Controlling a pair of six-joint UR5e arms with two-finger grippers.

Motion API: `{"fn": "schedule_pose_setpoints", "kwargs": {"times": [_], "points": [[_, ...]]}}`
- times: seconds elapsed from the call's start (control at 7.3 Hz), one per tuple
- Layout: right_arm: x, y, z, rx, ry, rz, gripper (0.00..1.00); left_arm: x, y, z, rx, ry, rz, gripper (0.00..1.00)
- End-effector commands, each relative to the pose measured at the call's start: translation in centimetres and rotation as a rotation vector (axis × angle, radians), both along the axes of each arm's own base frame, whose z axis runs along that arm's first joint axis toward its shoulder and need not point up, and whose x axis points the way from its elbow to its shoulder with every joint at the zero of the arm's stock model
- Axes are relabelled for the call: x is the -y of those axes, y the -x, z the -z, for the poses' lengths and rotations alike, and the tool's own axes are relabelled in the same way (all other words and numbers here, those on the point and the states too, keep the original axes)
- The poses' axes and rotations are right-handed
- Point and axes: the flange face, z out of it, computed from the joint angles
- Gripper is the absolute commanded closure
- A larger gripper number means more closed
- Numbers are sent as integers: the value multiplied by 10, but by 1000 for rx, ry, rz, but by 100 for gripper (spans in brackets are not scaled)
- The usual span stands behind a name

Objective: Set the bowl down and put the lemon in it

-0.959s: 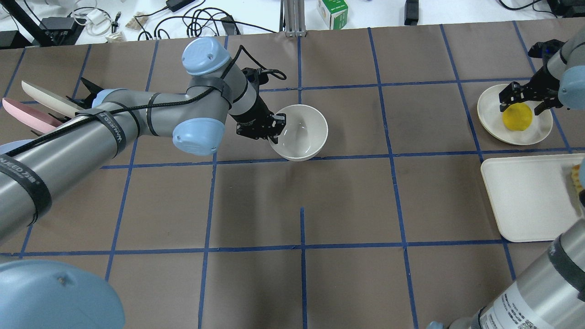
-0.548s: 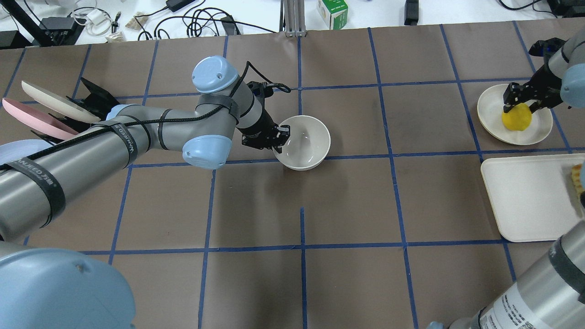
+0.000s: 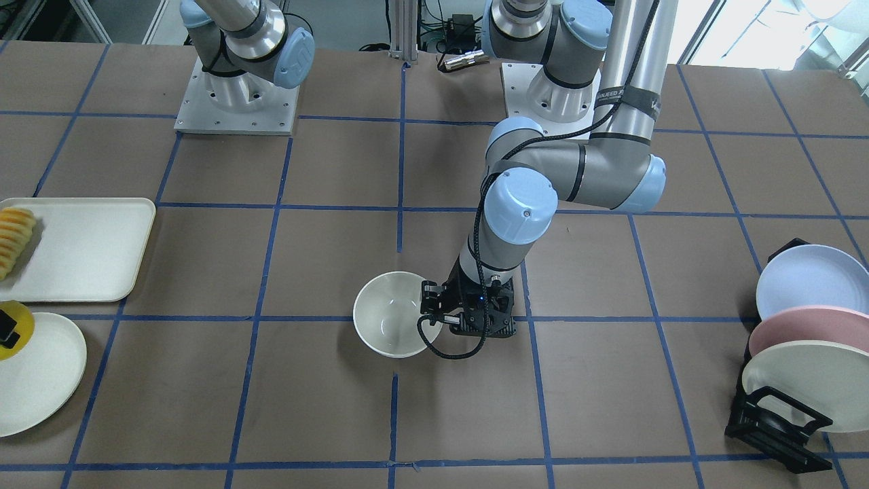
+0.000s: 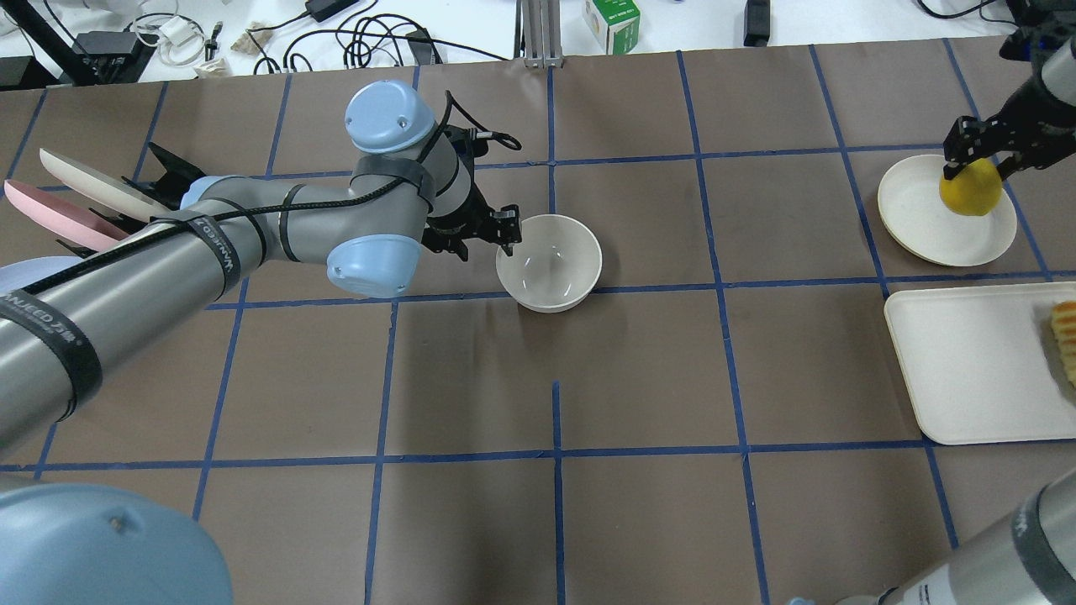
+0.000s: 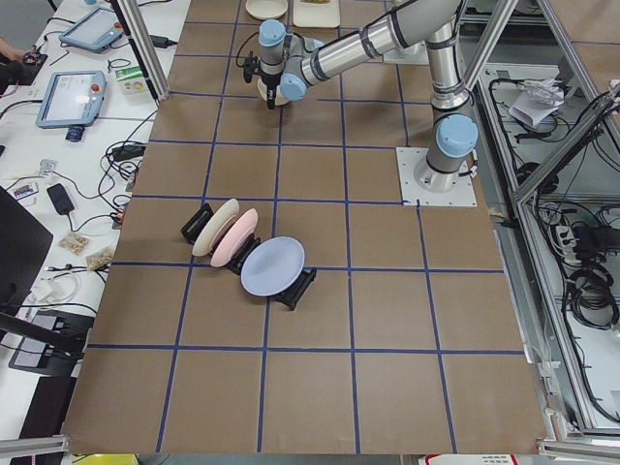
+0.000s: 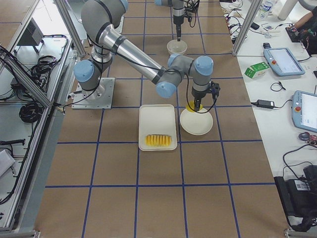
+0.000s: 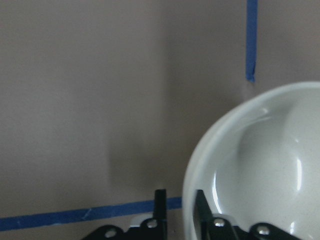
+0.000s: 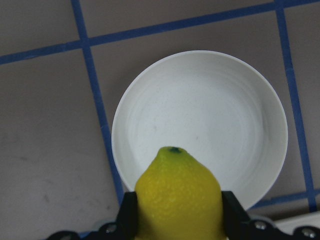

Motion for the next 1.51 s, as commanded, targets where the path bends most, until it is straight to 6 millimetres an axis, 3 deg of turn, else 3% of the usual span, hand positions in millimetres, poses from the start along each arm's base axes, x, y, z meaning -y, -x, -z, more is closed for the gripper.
{"fn": "schedule_pose_setpoints", "kwargs": {"times": [0.0,0.14,0.27,0.41,0.55,0.68,0.96,1.37], "points": [[-29,-74,-80,28,-25,40,100,9,-34,-95,27,-10,81,0],[-24,-133,-82,35,-31,32,100,9,-84,-123,46,-76,158,0],[-24,-199,-80,31,-38,45,100,-12,-105,-156,89,-102,195,0],[-29,-262,-77,33,-42,66,100,-38,-117,-195,192,-89,229,0],[-31,-297,-69,49,-49,52,100,-63,-116,-225,190,-84,230,0],[-35,-330,-59,51,-70,55,100,-73,-108,-257,167,-28,222,0],[-50,-415,-31,46,-97,18,100,-88,-108,-273,155,-71,209,0],[-54,-498,22,62,-43,-14,100,-83,-105,-262,135,-92,139,0]]}}
